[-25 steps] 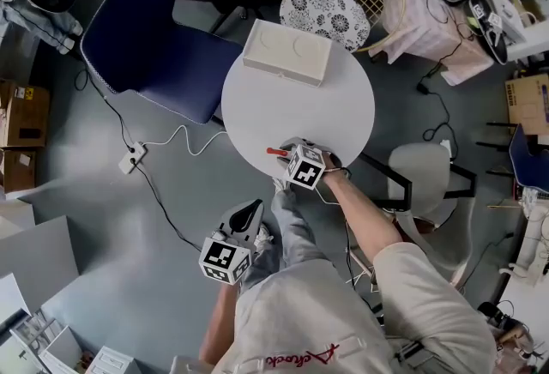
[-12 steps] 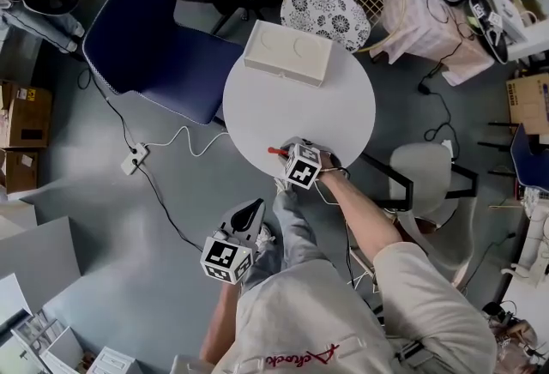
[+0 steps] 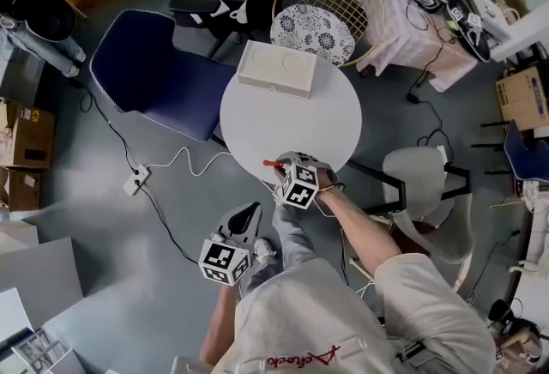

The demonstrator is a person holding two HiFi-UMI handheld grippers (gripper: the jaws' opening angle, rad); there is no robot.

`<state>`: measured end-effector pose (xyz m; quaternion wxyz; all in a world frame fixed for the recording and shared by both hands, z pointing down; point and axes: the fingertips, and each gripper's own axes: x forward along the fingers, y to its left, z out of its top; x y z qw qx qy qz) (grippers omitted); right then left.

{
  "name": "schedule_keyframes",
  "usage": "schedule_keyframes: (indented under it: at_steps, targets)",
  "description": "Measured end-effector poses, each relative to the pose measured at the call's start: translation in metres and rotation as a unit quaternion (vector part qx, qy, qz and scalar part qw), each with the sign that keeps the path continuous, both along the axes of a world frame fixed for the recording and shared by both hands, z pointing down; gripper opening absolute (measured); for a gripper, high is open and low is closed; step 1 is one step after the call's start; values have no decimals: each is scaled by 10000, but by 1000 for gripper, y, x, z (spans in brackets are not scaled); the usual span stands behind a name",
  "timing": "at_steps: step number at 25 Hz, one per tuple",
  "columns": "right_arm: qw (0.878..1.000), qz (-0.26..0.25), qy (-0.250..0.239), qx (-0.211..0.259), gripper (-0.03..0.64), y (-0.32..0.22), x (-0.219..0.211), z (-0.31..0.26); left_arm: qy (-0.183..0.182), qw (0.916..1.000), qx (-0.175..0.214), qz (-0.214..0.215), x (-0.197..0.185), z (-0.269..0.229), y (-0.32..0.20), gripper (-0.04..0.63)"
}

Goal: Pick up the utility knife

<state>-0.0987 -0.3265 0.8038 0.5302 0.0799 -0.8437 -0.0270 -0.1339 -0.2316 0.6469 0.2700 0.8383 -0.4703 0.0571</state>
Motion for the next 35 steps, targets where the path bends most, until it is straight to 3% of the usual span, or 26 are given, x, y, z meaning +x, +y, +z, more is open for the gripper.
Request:
schedule_keyframes:
  at_steps: [8, 21, 26, 29, 32, 34, 35]
  targets:
    - [9963, 101, -172, 841, 72, 19, 14, -68, -55, 9974, 697, 197, 14, -46, 6, 12]
    - [9842, 208, -565, 1663, 72, 96, 16, -143, -143, 9898, 1403, 204, 14, -90, 59, 12]
    - [9802, 395, -785, 1774, 72, 109, 17, -153, -209, 9875, 1537, 259, 18, -95, 73, 12]
    - [9757, 817, -1140, 1682, 72, 112, 19, -161, -255, 9870, 1555, 300, 20, -96, 78, 12]
    - [9601, 1644, -1838, 1322, 72, 118, 25, -173, -269, 9865, 1585, 311, 22, -97, 83, 12]
    - [9367, 2278, -2457, 1015, 72, 116, 30, -183, -316, 9855, 1636, 308, 20, -99, 83, 12]
    - [9193, 2600, -2827, 863, 72, 113, 33, -190, -348, 9850, 1660, 311, 19, -101, 82, 12]
